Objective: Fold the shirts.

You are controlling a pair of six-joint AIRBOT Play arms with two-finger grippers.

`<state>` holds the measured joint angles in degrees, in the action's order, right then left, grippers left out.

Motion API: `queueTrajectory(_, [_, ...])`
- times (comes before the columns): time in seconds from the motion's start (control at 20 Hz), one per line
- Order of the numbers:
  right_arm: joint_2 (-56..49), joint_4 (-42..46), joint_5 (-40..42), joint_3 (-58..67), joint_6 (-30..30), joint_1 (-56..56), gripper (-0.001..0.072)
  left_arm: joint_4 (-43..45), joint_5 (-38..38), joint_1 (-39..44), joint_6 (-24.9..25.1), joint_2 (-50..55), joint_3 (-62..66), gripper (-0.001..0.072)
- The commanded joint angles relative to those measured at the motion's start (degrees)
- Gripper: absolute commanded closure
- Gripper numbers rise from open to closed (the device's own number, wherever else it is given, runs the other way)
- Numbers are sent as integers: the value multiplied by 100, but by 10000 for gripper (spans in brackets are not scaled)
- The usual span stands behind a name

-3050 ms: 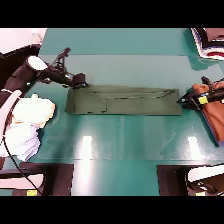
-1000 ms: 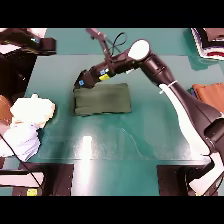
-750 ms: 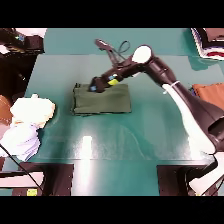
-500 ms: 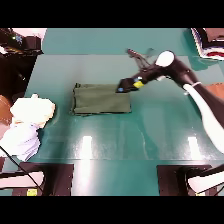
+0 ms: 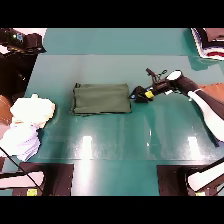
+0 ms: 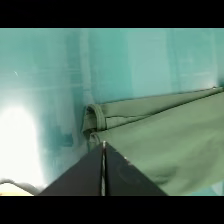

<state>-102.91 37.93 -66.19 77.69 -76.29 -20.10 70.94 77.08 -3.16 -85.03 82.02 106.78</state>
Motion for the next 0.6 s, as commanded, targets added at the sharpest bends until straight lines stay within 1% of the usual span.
queueTrajectory(0.0, [-715, -590, -31, 638, 55, -417, 159, -72, 7, -4, 0, 0, -2, 681])
queueTrajectory(0.05, [-885, -595, -17, 861, 57, -573, 178, -83, 24, -4, 0, 0, -2, 681])
queueTrajectory(0.1, [-1014, -595, -9, 1045, 101, -704, 326, -131, 74, -4, 0, 0, -2, 681])
queueTrajectory(0.15, [-1110, -584, -2, 1235, 166, -824, 499, -243, 149, -4, 11, 0, -2, 681])
queueTrajectory(0.2, [-1169, -542, 0, 1388, 223, -898, 656, -376, 219, -2, 94, 0, -2, 682])
queueTrajectory(0.25, [-1172, -479, 22, 1506, 221, -935, 697, -518, 240, -2, 151, 0, -2, 682])
queueTrajectory(0.35, [-1038, -479, 24, 1657, 221, -811, 697, -623, 197, 44, 151, -2, -2, 682])
queueTrajectory(0.45, [-721, -472, 37, 1696, 223, -452, 697, -614, 179, 254, 153, -2, -2, 682])
queueTrajectory(0.55, [-262, -160, -17, 1694, 212, 116, 697, -605, 138, 566, 155, 0, -2, 682])
